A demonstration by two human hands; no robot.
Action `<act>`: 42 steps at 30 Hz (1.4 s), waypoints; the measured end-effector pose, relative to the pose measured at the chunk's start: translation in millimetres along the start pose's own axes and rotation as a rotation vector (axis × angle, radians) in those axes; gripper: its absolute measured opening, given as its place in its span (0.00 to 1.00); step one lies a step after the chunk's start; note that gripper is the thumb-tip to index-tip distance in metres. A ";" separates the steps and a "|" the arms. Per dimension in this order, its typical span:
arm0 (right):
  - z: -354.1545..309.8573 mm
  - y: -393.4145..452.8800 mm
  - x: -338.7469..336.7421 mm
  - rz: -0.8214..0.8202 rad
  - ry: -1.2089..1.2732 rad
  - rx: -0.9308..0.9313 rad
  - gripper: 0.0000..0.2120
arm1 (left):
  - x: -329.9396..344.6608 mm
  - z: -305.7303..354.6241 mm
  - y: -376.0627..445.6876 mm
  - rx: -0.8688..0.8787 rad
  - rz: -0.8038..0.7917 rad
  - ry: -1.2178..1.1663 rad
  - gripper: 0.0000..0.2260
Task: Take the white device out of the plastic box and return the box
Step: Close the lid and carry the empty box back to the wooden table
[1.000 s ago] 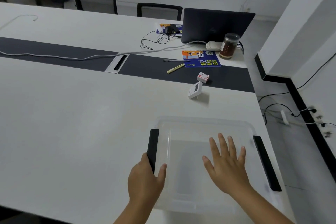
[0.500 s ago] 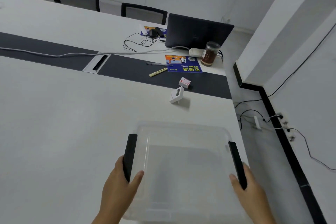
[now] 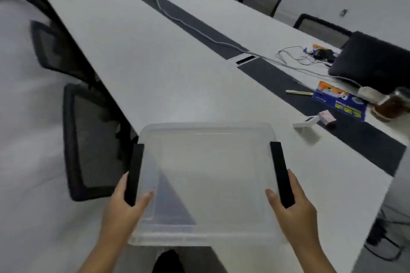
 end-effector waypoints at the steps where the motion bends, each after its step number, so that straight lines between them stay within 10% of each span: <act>1: -6.2 -9.6 16.1 -0.075 0.004 -0.026 0.31 | -19.6 -22.3 -18.4 -0.058 0.056 0.006 0.31; 10: -37.9 -151.2 192.3 -0.628 -0.030 -0.098 0.31 | -167.2 -217.9 -161.8 -0.499 0.422 -0.144 0.22; 21: -76.4 -337.2 413.9 -0.898 -0.187 -0.068 0.31 | -324.9 -429.1 -222.3 -0.815 0.572 -0.182 0.21; 42: -349.4 -233.8 866.4 -0.793 -0.064 -0.088 0.28 | -639.8 -545.5 214.7 -0.665 0.633 -0.175 0.22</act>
Point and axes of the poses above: each hand's wrist, its own y-axis towards the middle knuckle, its own x-axis out of the palm, z = x × y, the point moved 5 cm from there along y, towards the middle knuckle, and after that the axes turned 12 degrees about y, right-handed, at the moved point
